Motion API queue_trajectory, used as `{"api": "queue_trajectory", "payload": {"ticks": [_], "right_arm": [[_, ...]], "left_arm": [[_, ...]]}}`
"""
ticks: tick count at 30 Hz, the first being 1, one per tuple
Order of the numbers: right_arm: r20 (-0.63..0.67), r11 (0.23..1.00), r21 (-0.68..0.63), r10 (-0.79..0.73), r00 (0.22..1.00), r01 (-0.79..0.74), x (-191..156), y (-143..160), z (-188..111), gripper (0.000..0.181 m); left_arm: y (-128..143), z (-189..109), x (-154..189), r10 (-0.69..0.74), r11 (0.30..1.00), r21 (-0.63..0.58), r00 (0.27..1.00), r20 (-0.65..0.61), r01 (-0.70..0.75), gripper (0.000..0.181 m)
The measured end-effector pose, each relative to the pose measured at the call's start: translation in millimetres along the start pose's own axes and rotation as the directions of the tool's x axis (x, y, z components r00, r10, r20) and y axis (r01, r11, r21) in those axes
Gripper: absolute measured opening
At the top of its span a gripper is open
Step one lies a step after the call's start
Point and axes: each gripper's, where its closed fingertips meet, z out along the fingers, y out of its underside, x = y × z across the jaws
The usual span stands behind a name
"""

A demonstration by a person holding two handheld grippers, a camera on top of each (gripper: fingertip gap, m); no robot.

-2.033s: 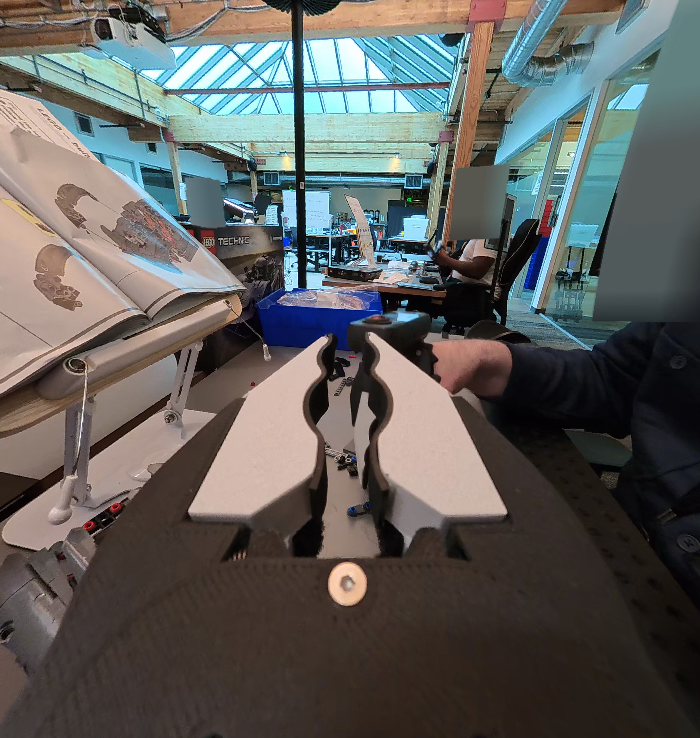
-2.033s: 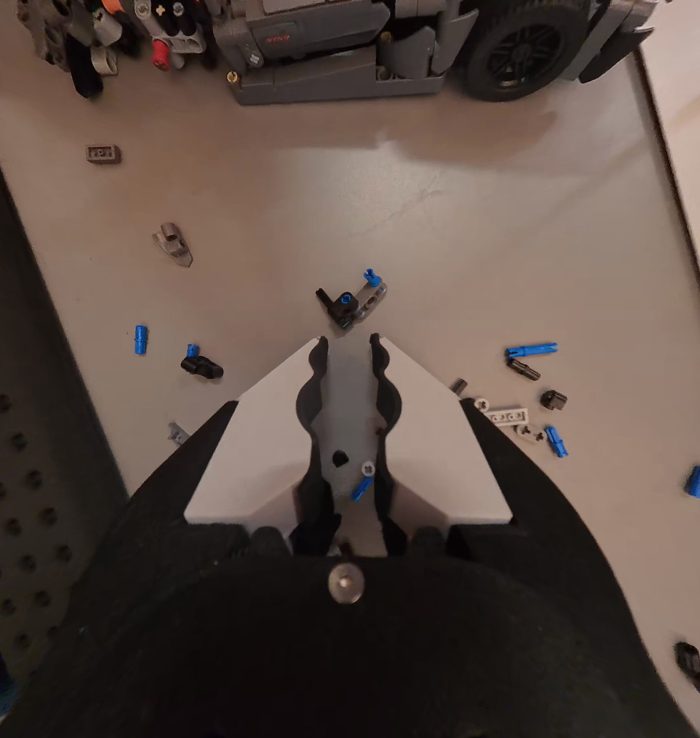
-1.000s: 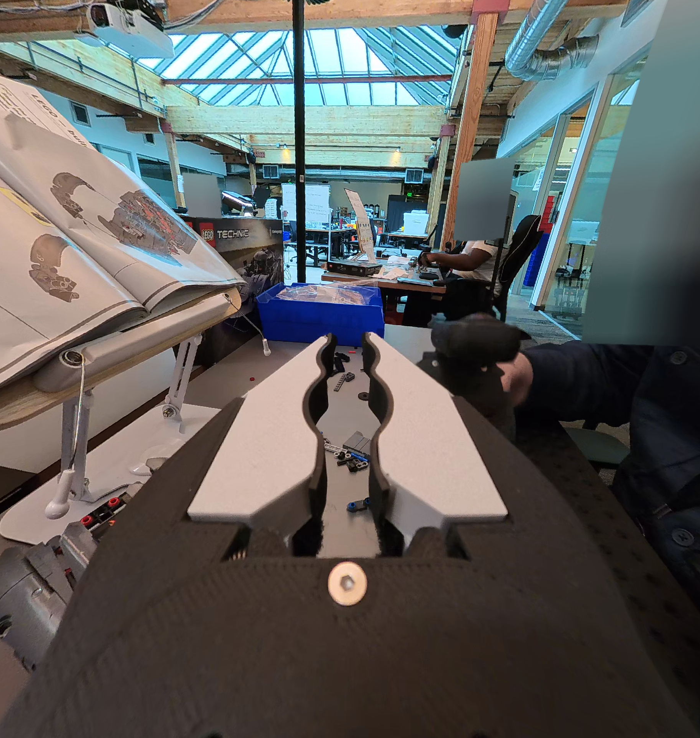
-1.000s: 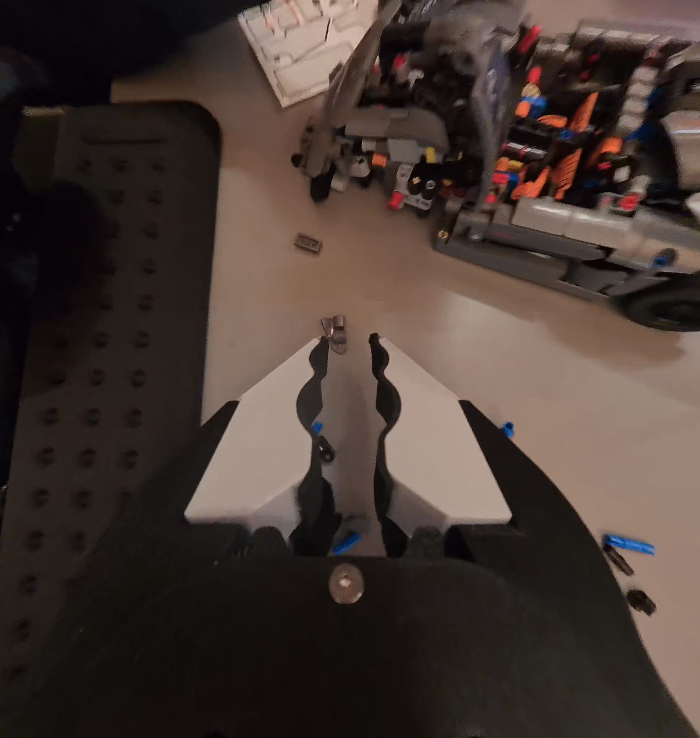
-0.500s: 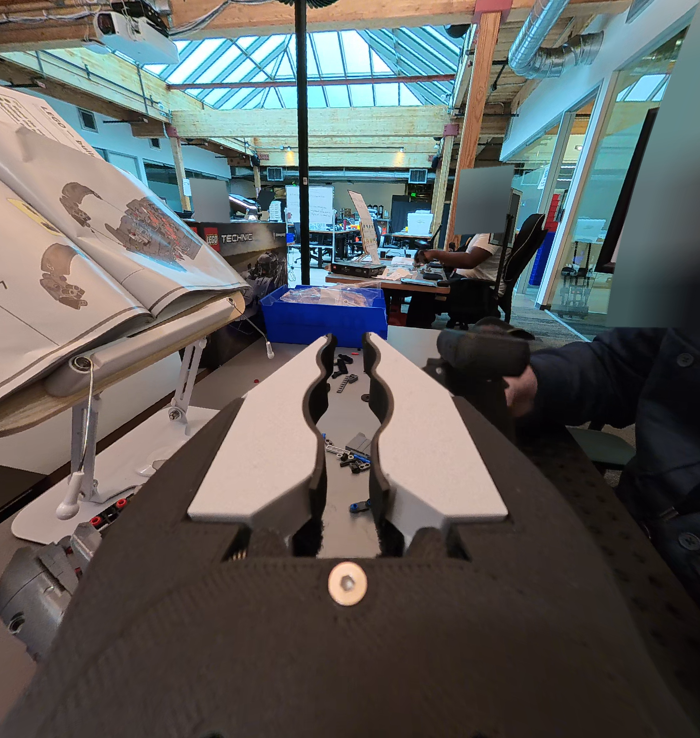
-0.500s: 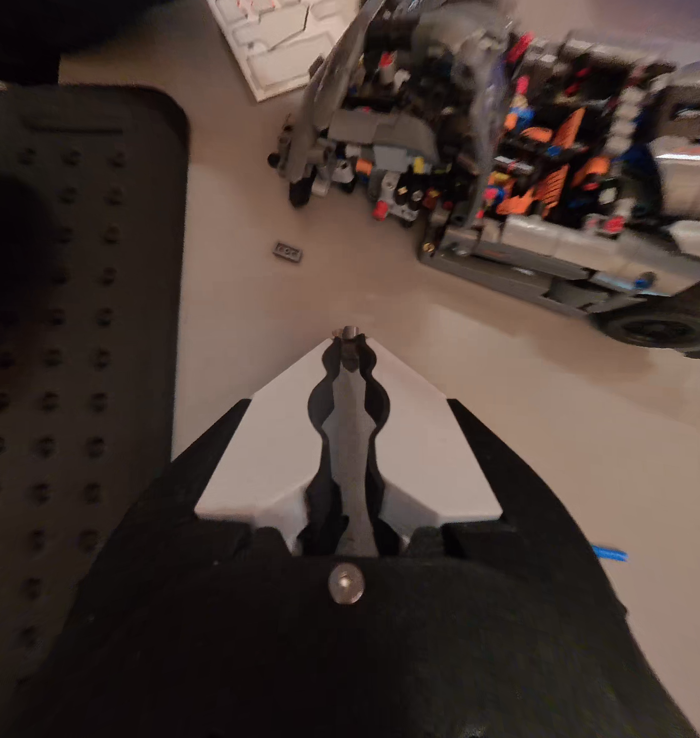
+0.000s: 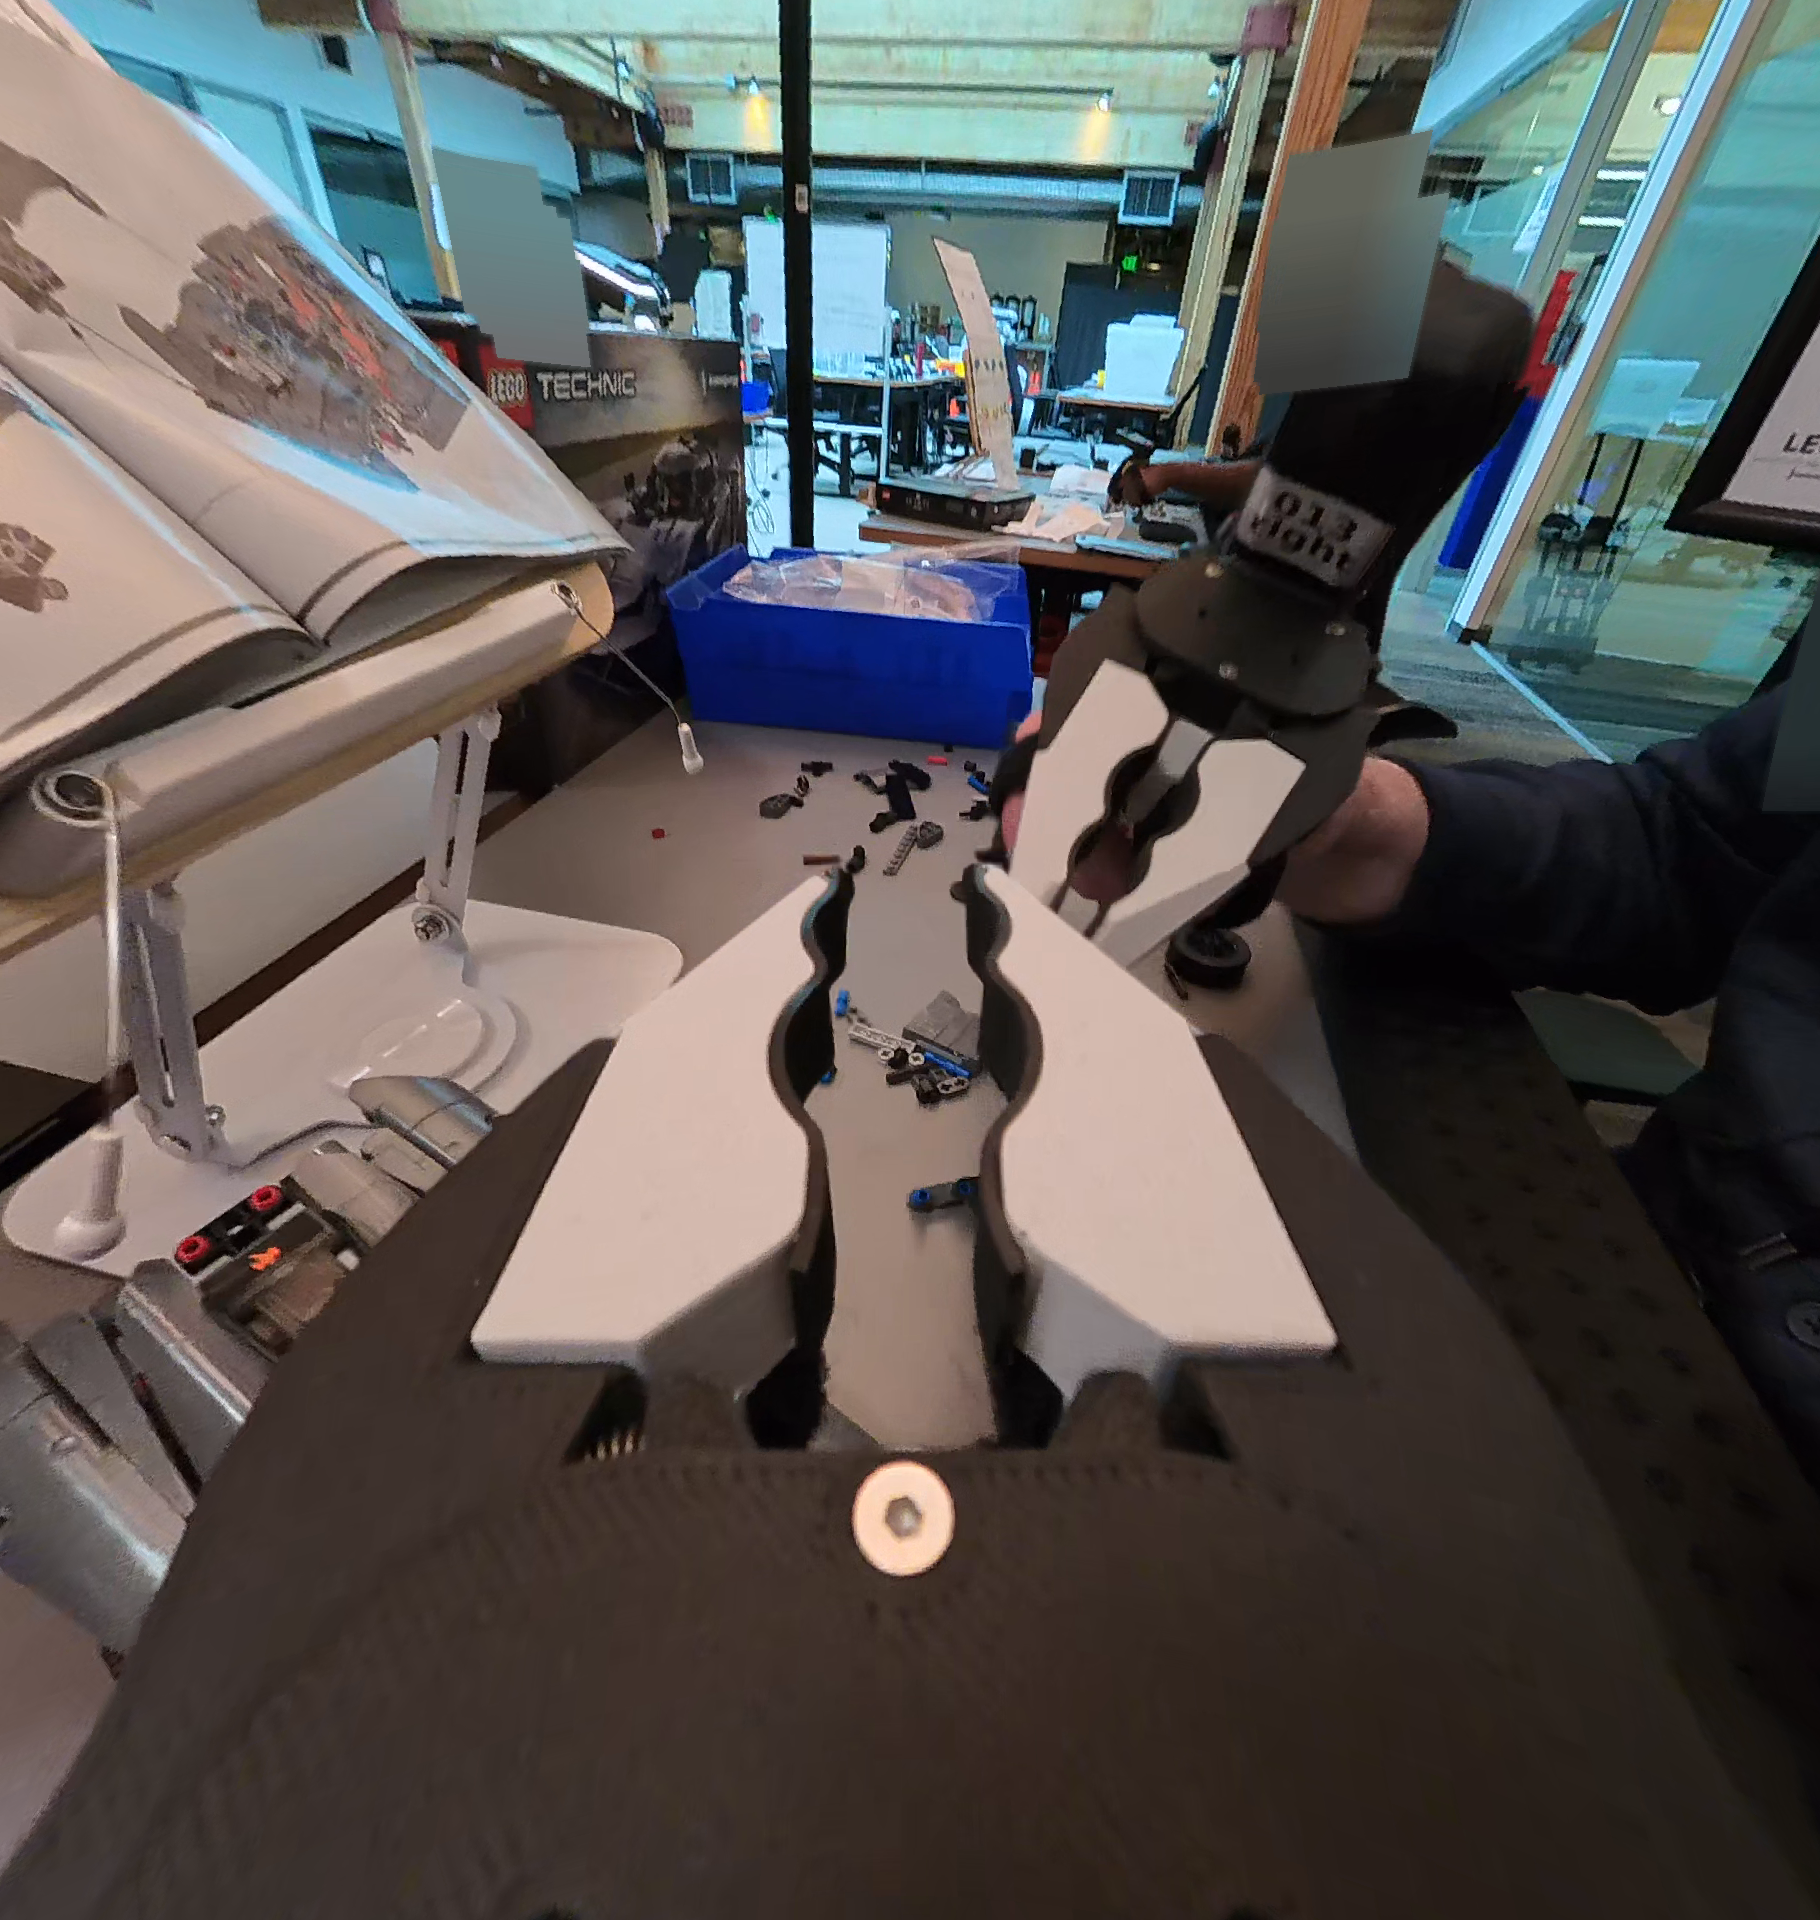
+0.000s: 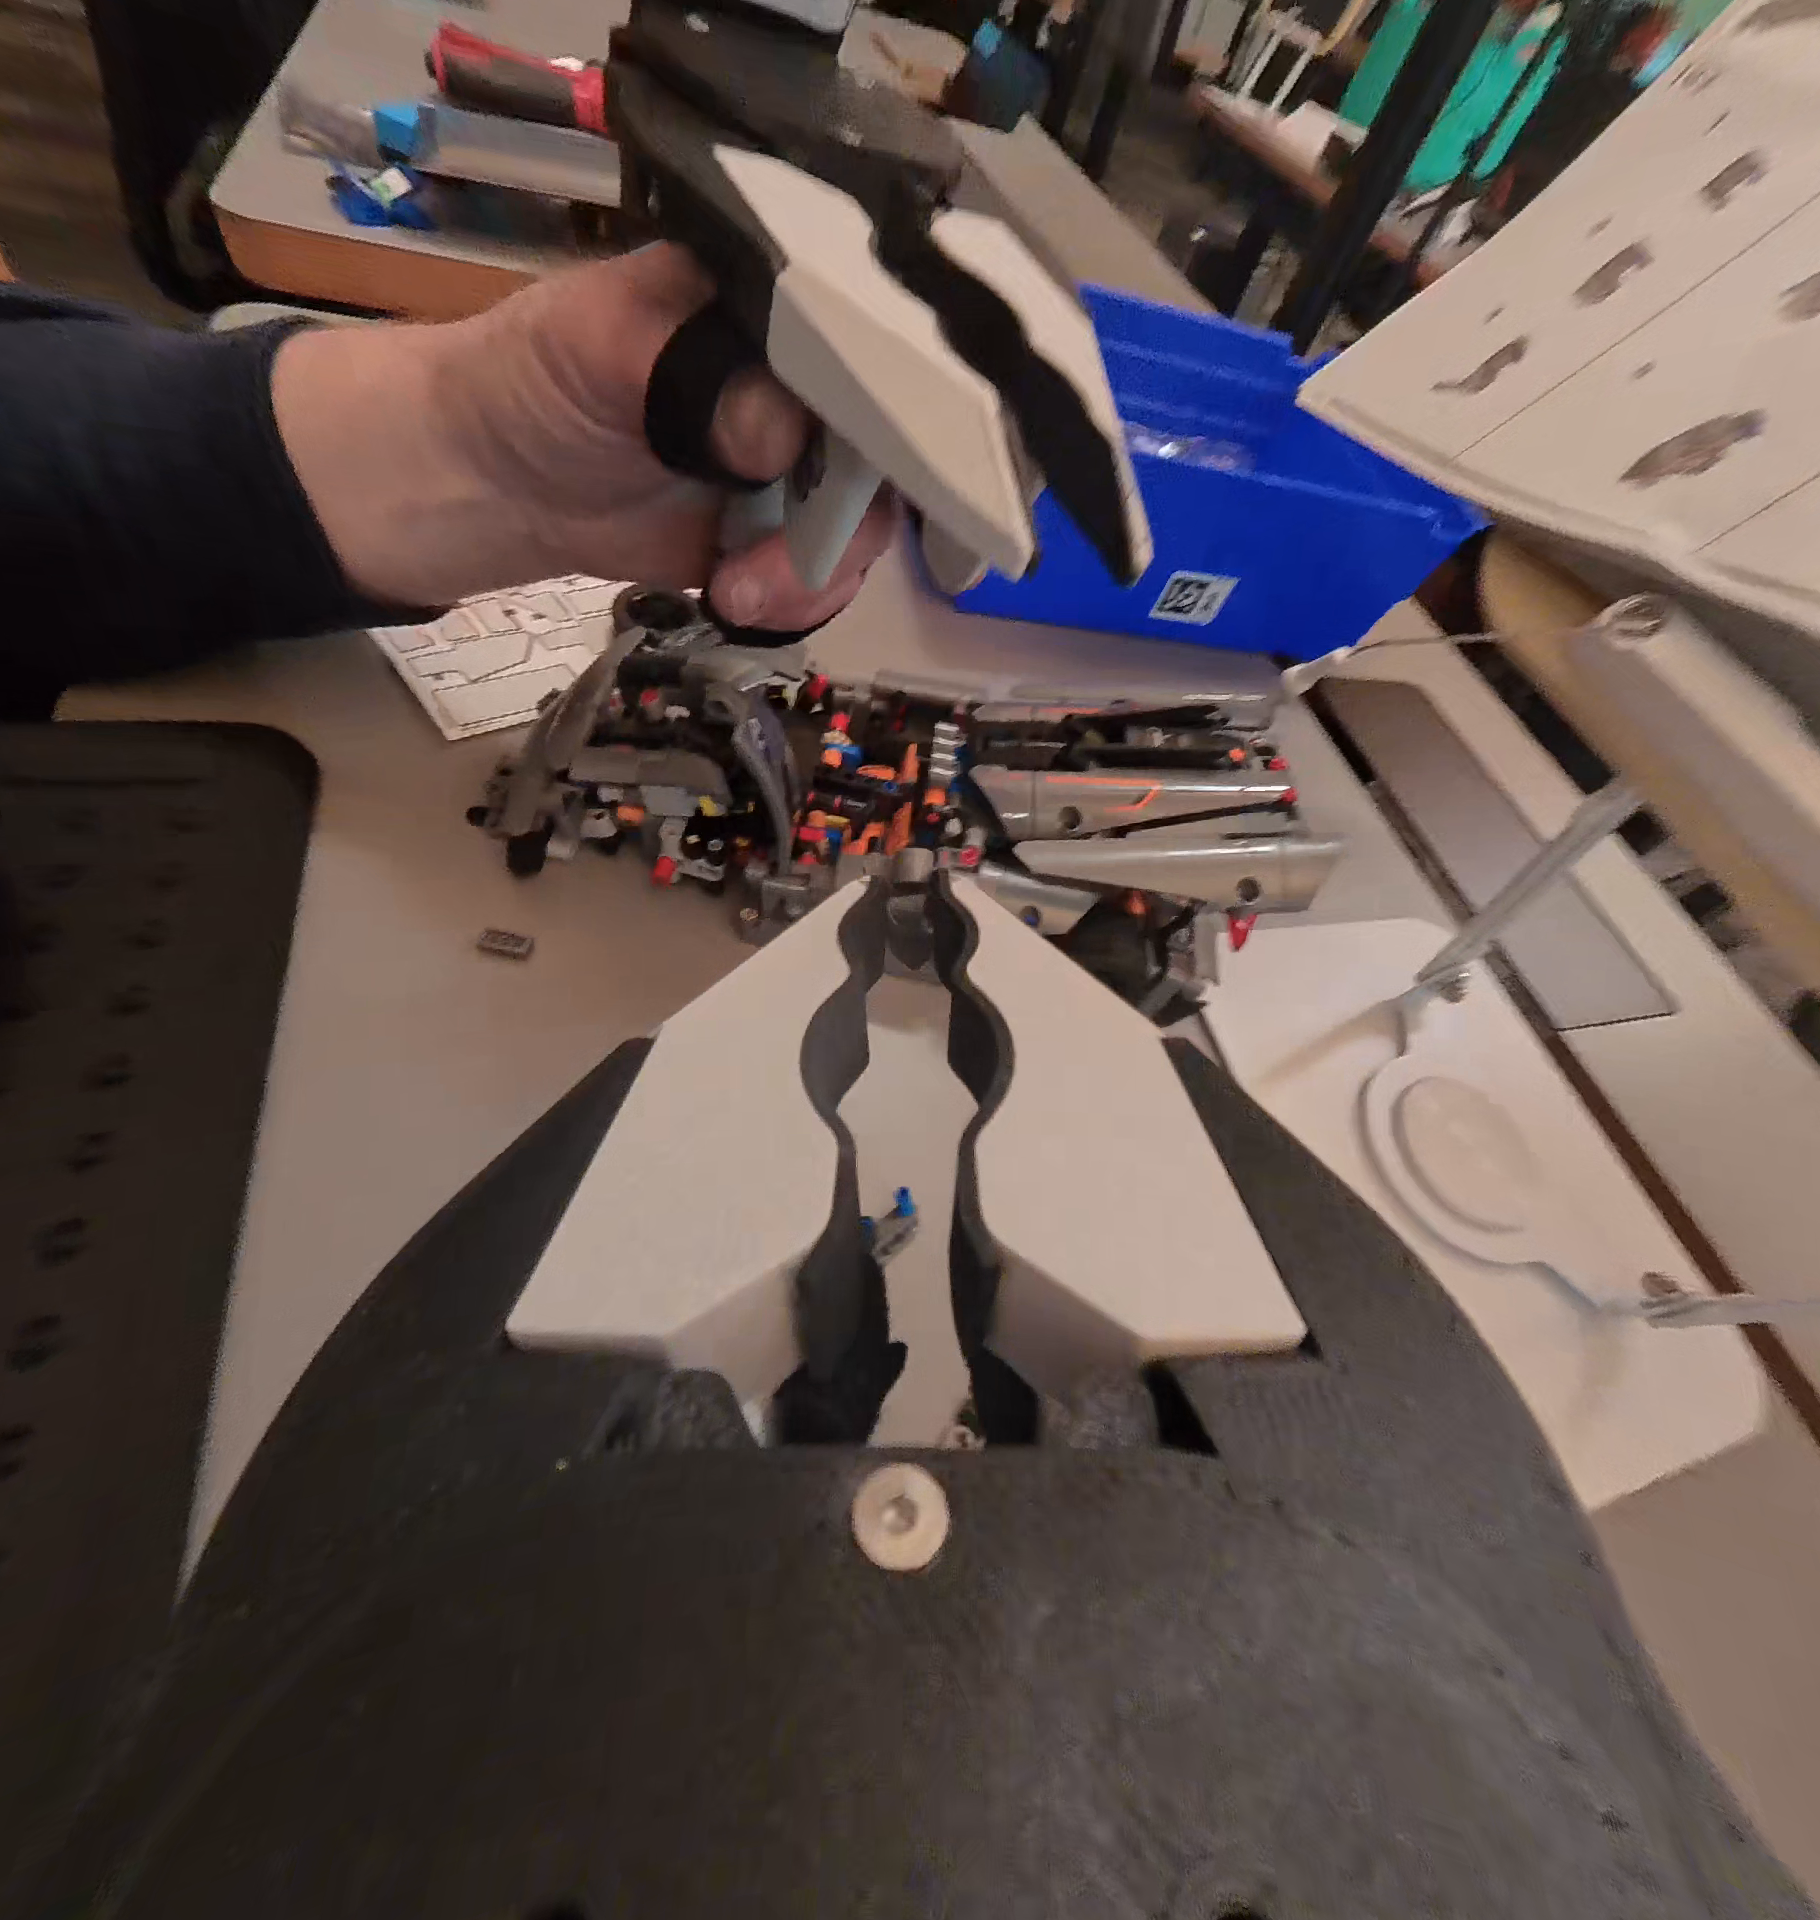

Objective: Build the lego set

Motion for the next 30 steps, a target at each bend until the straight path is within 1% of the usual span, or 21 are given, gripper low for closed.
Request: {"api": "queue_trajectory", "payload": {"ticks": [4, 7, 9, 12, 15, 19, 23, 25, 27, 28, 30], "right_arm": [[-0.108, 0.994, 0.010, -0.105, 0.989, 0.107, 8, -9, -6, 0.006], [-0.183, 0.976, -0.008, -0.214, 0.960, 0.216, 10, -15, -9, 0.005], [-0.214, 0.960, -0.041, -0.280, 0.936, 0.278, 9, -16, -8, 0.006], [-0.232, 0.941, -0.072, -0.337, 0.912, 0.330, 7, -16, -5, 0.006], [-0.243, 0.934, -0.073, -0.356, 0.902, 0.349, 6, -18, -5, 0.005], [-0.238, 0.928, -0.099, -0.373, 0.897, 0.359, 9, -16, -11, 0.005], [-0.157, 0.935, -0.201, -0.325, 0.932, 0.292, 12, 9, -26, 0.006], [-0.076, 0.939, -0.265, -0.249, 0.966, 0.221, 7, 33, -33, 0.006], [-0.016, 0.936, -0.306, -0.186, 0.982, 0.173, 0, 55, -38, 0.006], [0.033, 0.933, -0.334, -0.129, 0.991, 0.133, -8, 68, -40, 0.006], [0.088, 0.922, -0.382, -0.026, 0.996, 0.058, -20, 90, -41, 0.005]], "left_arm": [[15, 10, 12, -0.044, 0.994, -0.104, 0.997, -0.061, 0.038, 0.019], [20, 17, 24, -0.088, 0.988, -0.139, 0.990, -0.112, 0.072, 0.021], [24, 21, 26, -0.109, 0.984, -0.156, 0.987, -0.120, 0.090, 0.021], [21, 22, 30, -0.161, 0.981, -0.130, 0.975, -0.156, 0.142, 0.017], [20, 21, 30, -0.188, 0.978, -0.122, 0.967, -0.171, 0.169, 0.010], [21, 21, 28, -0.179, 0.979, -0.129, 0.971, -0.157, 0.159, 0.012], [17, 15, 19, -0.164, 0.983, -0.102, 0.979, -0.119, 0.152, 0.014], [14, 12, 15, -0.163, 0.984, -0.084, 0.981, -0.104, 0.155, 0.014], [13, 10, 12, -0.162, 0.985, -0.076, 0.982, -0.094, 0.156, 0.013], [13, 10, 11, -0.161, 0.985, -0.076, 0.983, -0.087, 0.154, 0.012], [14, 10, 9, -0.158, 0.986, -0.076, 0.984, -0.082, 0.152, 0.012]]}}
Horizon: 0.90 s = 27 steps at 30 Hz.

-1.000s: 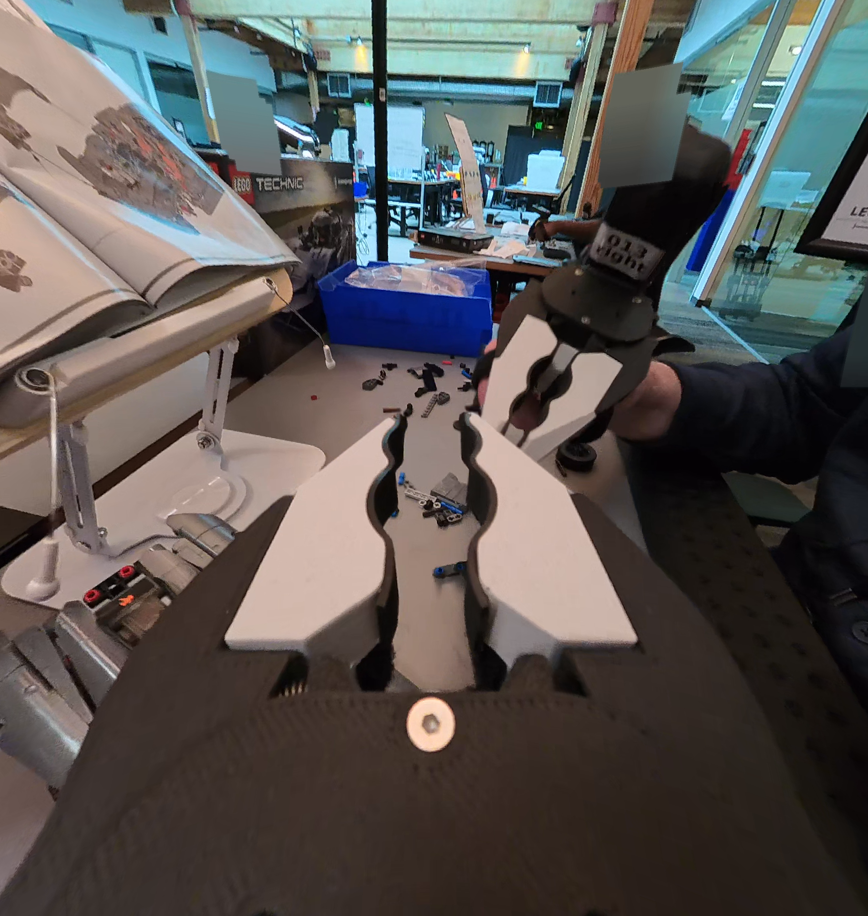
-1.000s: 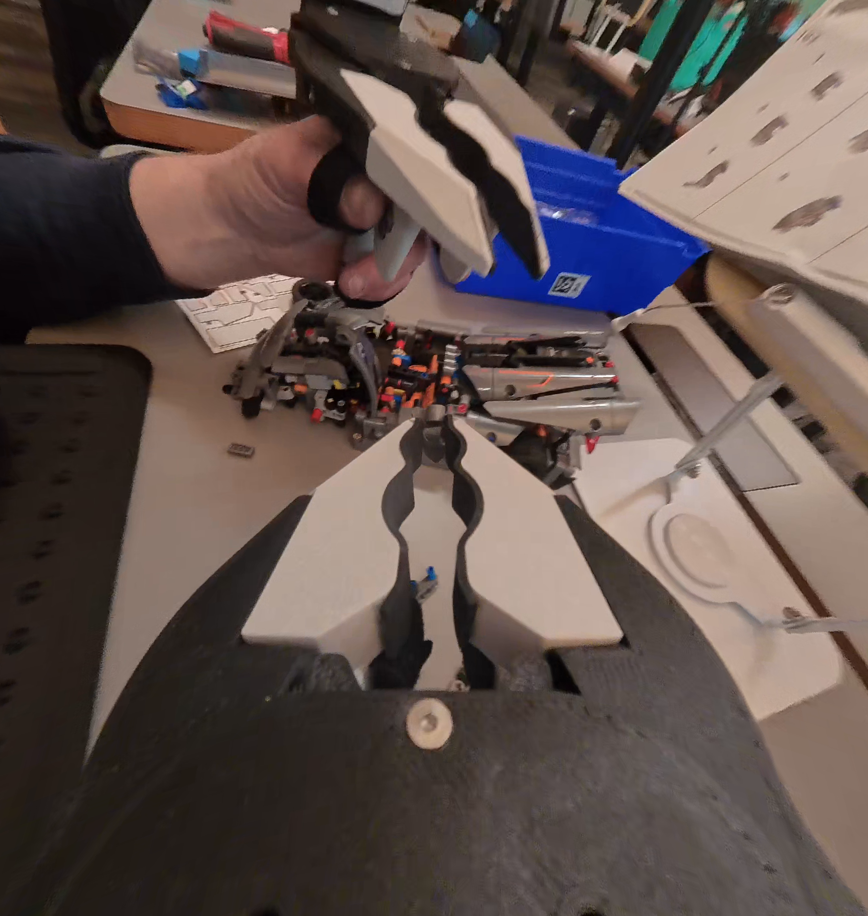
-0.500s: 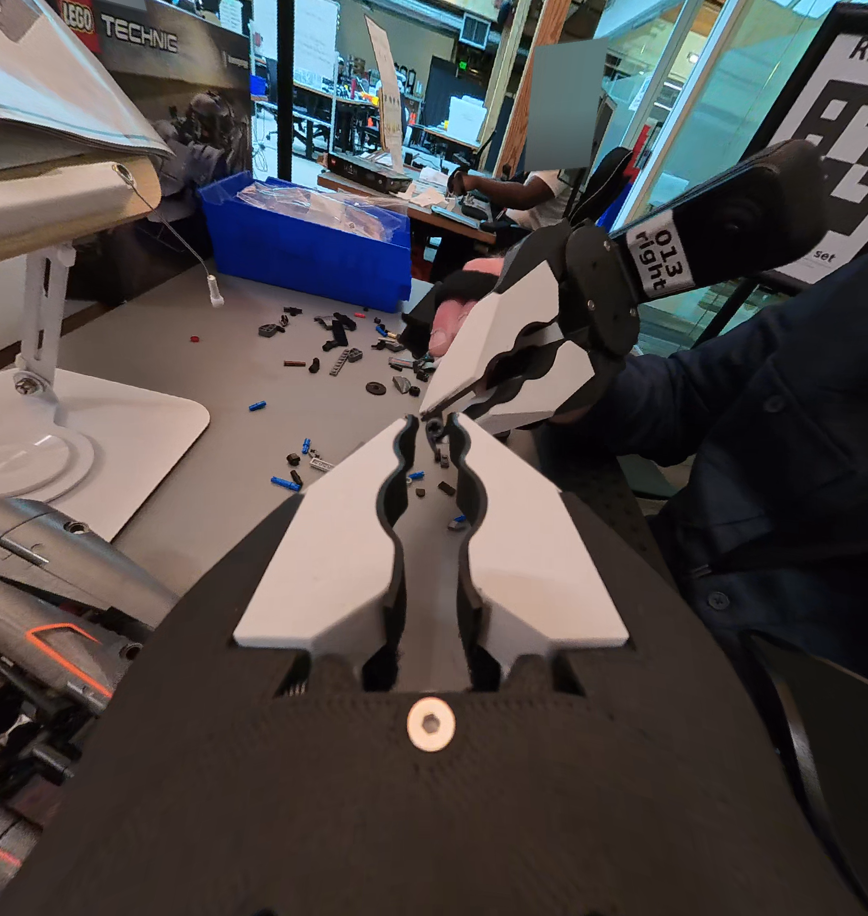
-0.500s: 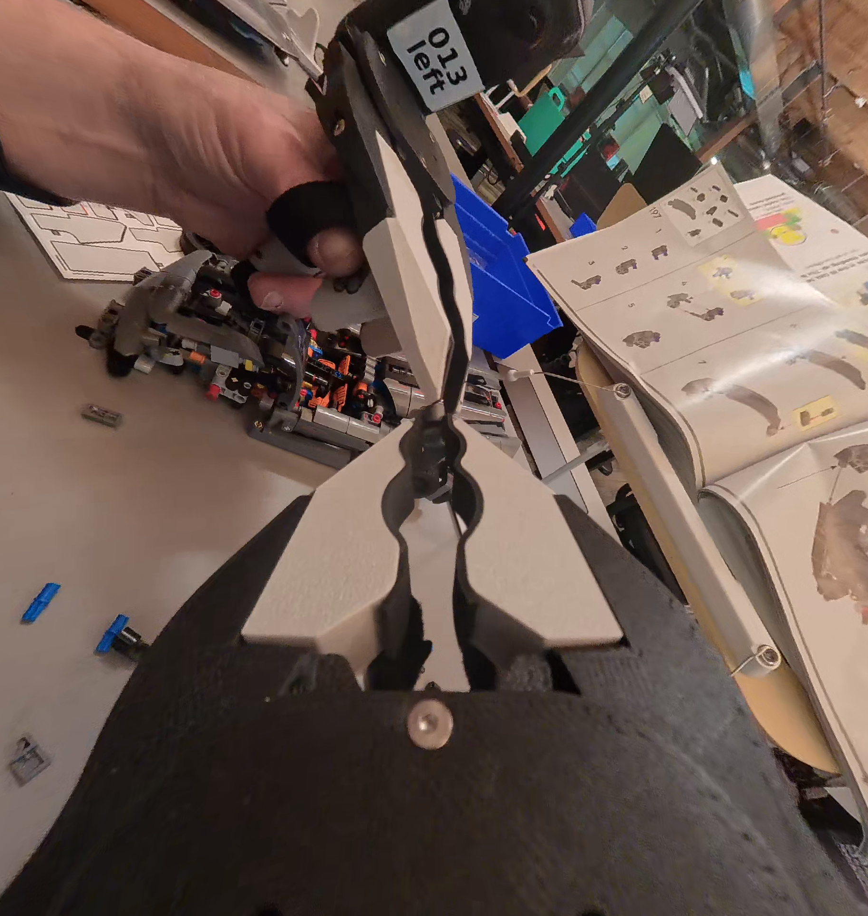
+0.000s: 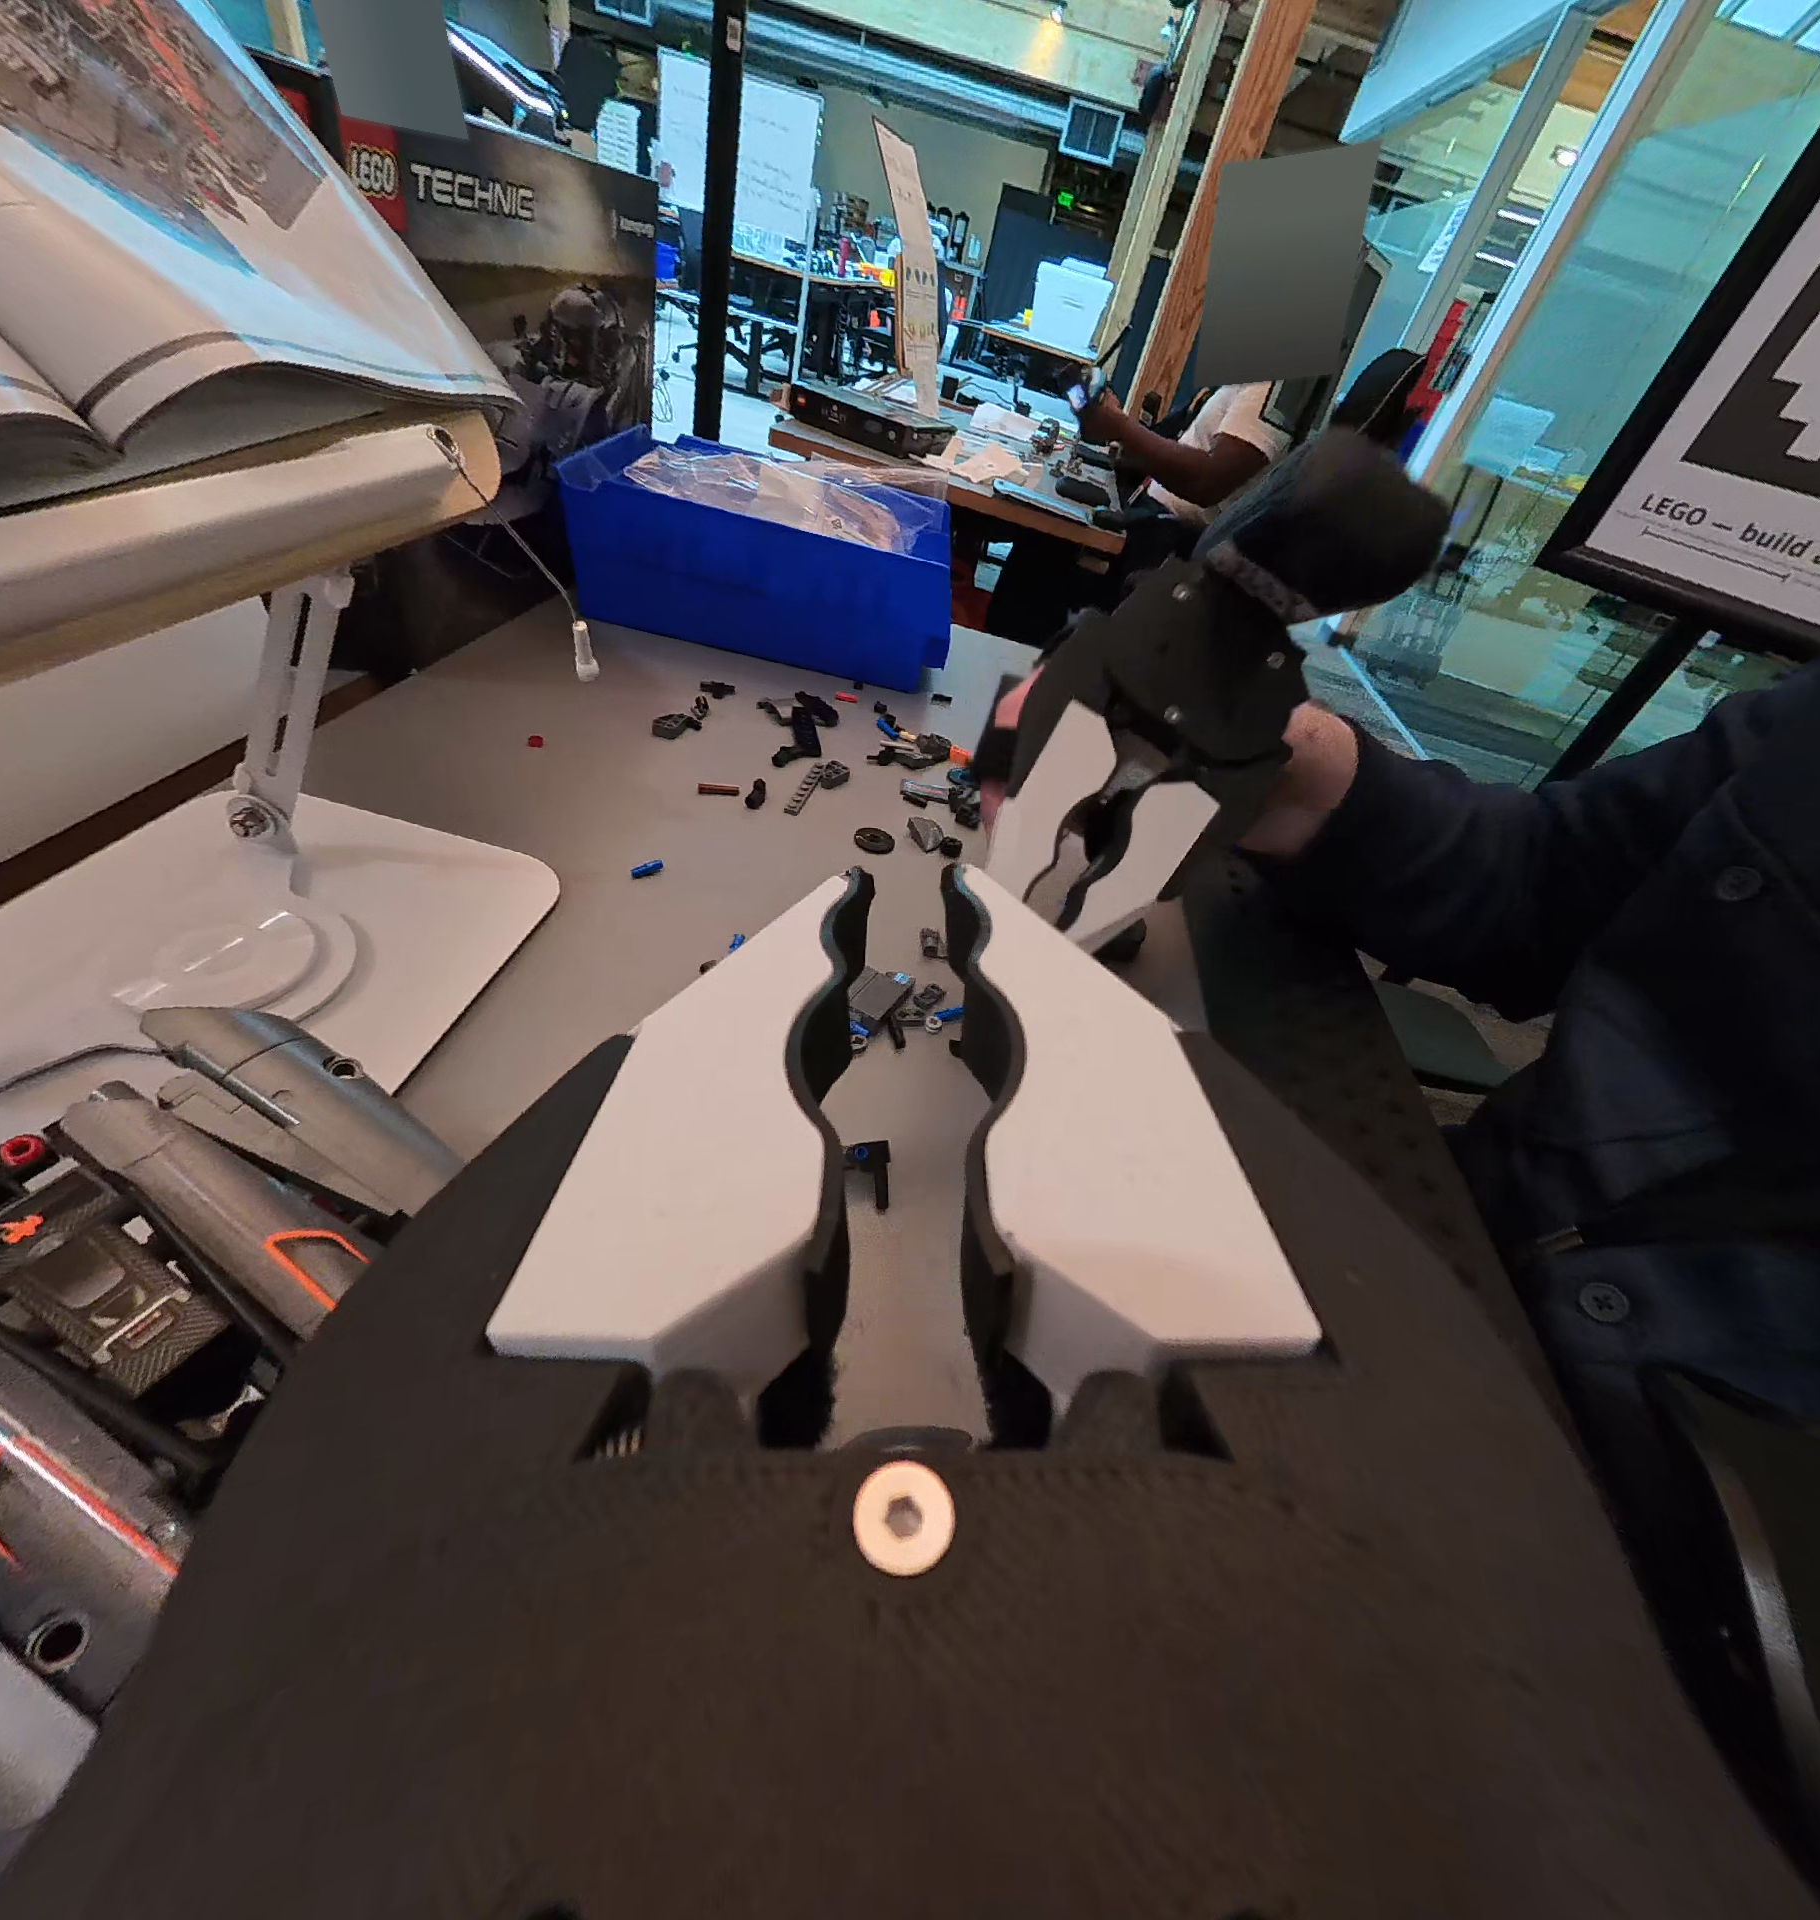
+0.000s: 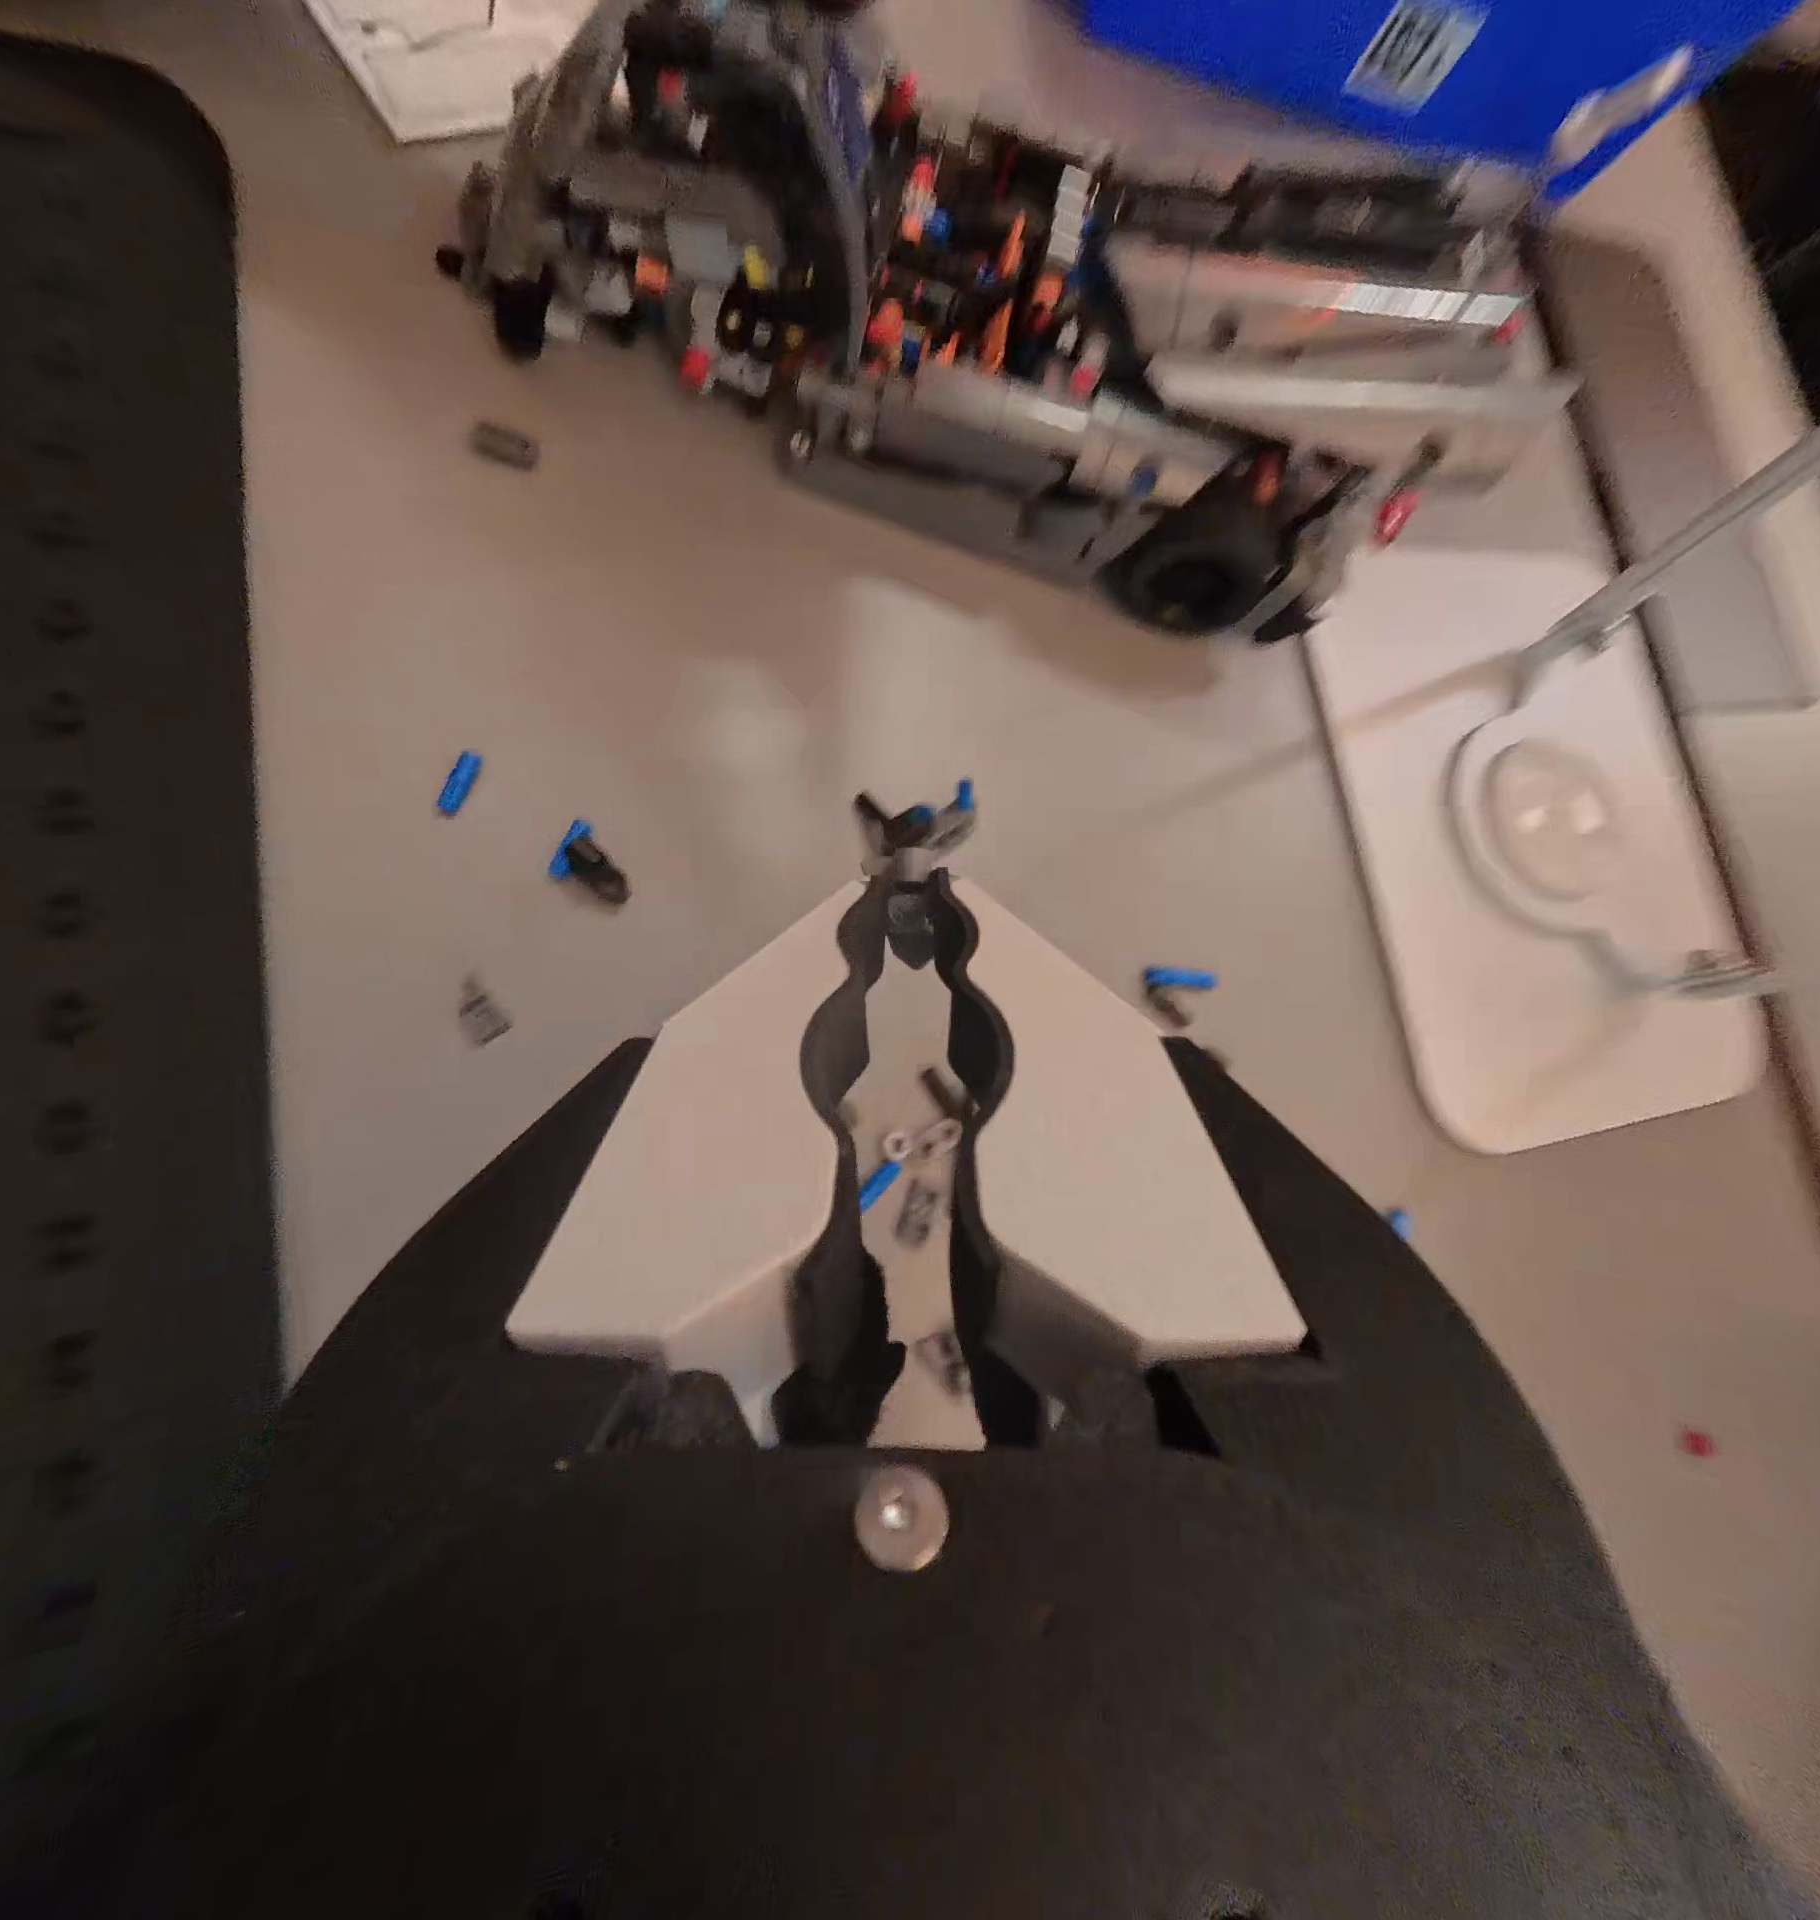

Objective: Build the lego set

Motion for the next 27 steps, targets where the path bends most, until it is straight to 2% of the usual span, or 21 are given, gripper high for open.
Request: {"api": "queue_trajectory", "payload": {"ticks": [5, 10, 12, 15, 18, 21, 27], "right_arm": [[0.140, 0.994, -0.090, 0.081, 0.987, -0.069, -26, 22, 25, 0.006], [0.194, 0.985, -0.157, 0.106, 0.975, -0.076, -39, 32, 46, 0.006], [0.207, 0.982, -0.167, 0.126, 0.970, -0.092, -42, 34, 48, 0.014], [0.190, 0.983, -0.139, 0.143, 0.971, -0.117, -37, 30, 39, 0.017], [0.118, 0.983, -0.103, 0.165, 0.979, -0.153, -20, 28, 19, 0.016], [0.120, 0.977, -0.051, 0.213, 0.970, -0.208, -16, 26, 0, 0.014], [0.055, 0.977, -0.074, 0.205, 0.977, -0.201, -15, 40, -17, 0.014]], "left_arm": [[1, -1, -4, 0.000, 1.000, -0.002, 1.000, 0.015, 0.000, 0.011], [1, -3, -7, -0.004, 1.000, 0.006, 1.000, 0.019, 0.004, 0.011], [0, -3, -6, 0.002, 1.000, 0.005, 1.000, 0.019, -0.002, 0.011], [-1, -4, -4, 0.013, 1.000, 0.004, 1.000, 0.022, -0.013, 0.011], [-4, -6, -4, 0.019, 1.000, 0.012, 0.999, 0.028, -0.019, 0.010], [-8, -12, -6, 0.033, 0.999, 0.015, 0.998, 0.049, -0.034, 0.012], [-29, -37, -11, 0.081, 0.994, 0.066, 0.990, 0.119, -0.089, 0.012]]}}
